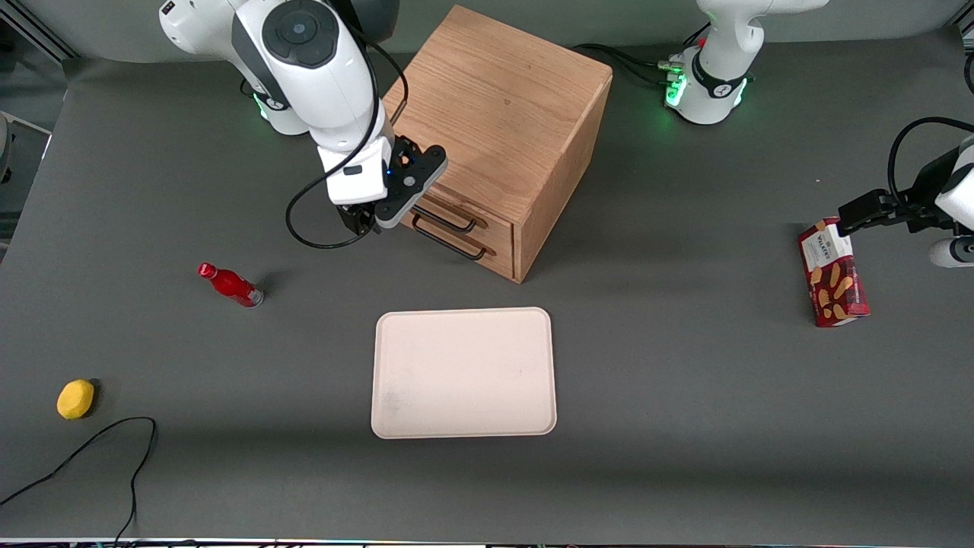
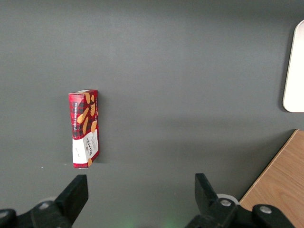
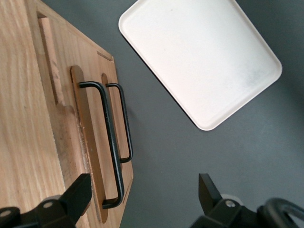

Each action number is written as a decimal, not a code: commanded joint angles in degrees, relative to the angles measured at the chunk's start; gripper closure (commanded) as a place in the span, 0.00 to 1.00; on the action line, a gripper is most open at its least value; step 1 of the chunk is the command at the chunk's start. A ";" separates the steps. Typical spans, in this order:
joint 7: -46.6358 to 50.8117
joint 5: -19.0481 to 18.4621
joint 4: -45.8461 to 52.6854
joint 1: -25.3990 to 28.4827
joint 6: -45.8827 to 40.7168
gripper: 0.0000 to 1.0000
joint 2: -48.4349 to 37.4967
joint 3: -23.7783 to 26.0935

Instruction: Open upper drawer

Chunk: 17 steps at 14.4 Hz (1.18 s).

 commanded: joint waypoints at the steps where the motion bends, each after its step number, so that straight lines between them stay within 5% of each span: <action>1: -6.02 4.68 -0.51 0.35 0.24 0.00 -0.51 -2.21; 17: -6.92 4.78 -5.69 1.93 5.86 0.00 2.74 -2.21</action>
